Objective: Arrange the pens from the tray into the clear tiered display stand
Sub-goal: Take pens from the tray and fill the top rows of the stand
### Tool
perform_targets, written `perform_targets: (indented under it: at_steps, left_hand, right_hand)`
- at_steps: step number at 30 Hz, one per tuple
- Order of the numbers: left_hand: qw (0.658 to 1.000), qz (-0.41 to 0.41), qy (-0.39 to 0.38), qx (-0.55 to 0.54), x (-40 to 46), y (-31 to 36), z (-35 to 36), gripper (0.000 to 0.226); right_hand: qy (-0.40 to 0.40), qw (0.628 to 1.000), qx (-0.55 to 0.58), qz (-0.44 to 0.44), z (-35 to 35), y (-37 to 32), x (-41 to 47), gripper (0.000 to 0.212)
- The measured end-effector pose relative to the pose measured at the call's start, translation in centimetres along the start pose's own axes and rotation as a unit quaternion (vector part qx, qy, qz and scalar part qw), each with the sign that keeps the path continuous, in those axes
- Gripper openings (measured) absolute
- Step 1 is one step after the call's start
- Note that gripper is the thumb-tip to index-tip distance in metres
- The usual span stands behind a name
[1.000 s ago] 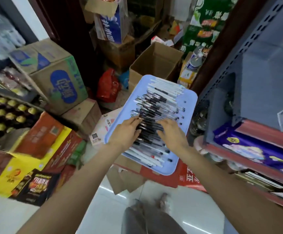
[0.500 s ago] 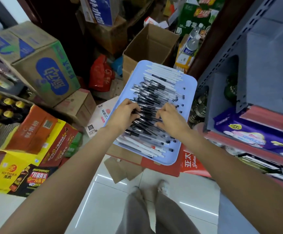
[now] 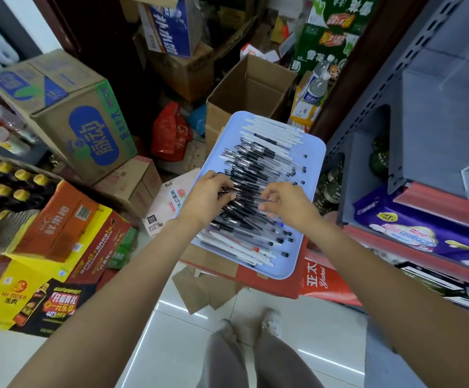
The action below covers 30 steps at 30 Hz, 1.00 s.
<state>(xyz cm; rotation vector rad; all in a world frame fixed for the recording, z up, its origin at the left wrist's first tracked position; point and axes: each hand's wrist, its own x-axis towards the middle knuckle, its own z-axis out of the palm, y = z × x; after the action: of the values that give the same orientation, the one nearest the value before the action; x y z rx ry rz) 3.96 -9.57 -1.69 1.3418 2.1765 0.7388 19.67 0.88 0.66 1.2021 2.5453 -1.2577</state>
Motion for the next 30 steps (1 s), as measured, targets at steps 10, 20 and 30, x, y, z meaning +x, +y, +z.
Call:
perform_targets:
  at_steps: [10, 20, 30]
  left_hand:
    - [0.947, -0.101, 0.047, -0.300, 1.5, 8.4, -2.5, 0.032]
    - [0.947, 0.071, -0.001, -0.314, 5.3, 24.2, -2.7, 0.032]
    - [0.937, 0.336, 0.019, 0.094, 8.3, 43.8, 1.8, 0.011]
  right_hand:
    - [0.123, 0.932, 0.340, -0.010, -4.9, -2.5, -3.9, 0.009]
    - [0.233, 0.948, 0.203, -0.081, -16.4, -0.8, -8.6, 0.026]
    - [0.364, 0.873, 0.275, -0.173, -34.5, 8.6, -15.7, 0.016]
